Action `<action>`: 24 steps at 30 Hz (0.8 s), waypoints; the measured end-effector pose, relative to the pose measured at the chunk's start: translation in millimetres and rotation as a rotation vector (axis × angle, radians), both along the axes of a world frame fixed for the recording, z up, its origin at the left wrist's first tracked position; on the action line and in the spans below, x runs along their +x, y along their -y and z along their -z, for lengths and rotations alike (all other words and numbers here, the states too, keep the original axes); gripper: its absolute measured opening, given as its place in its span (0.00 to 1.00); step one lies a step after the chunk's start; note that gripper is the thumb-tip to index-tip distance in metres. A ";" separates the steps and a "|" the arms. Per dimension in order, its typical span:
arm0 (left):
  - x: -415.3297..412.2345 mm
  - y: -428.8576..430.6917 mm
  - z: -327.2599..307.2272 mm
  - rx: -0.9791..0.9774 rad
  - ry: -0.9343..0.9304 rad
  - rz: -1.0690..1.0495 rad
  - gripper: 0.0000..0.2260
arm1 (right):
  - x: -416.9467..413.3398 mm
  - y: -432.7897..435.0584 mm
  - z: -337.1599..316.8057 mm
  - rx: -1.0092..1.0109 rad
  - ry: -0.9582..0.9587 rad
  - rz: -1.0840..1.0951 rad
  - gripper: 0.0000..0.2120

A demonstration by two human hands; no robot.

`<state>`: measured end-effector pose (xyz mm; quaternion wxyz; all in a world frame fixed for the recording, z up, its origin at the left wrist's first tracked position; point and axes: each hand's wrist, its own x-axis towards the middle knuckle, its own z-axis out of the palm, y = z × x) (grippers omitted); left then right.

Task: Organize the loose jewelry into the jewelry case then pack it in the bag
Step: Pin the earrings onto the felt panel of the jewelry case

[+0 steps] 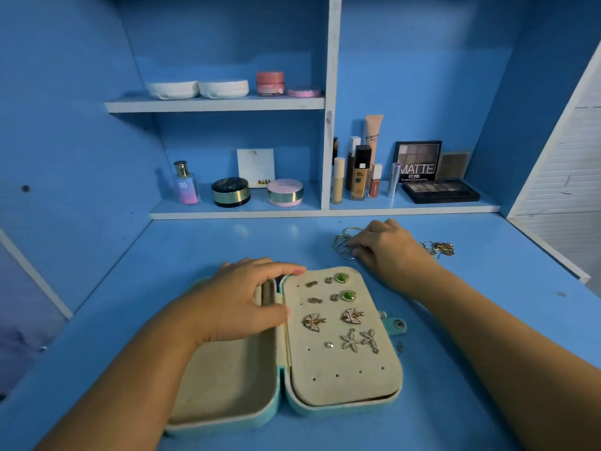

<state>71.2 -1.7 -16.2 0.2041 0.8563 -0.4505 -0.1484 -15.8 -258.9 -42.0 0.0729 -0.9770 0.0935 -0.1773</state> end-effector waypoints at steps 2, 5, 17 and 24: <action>0.7 -0.5 0.4 0.014 0.007 0.000 0.28 | 3.1 -2.4 -0.6 0.009 -0.029 -0.002 0.12; 0.0 -2.4 0.5 0.021 0.013 -0.007 0.28 | 9.1 -7.8 -4.0 0.001 -0.087 0.007 0.11; 0.5 -5.1 -1.5 0.012 -0.004 0.002 0.27 | 39.3 -14.9 -29.1 -0.010 -0.407 0.178 0.11; -1.8 -6.6 -3.1 0.009 0.018 0.007 0.27 | 8.0 -14.1 -35.0 -0.008 -0.229 0.142 0.07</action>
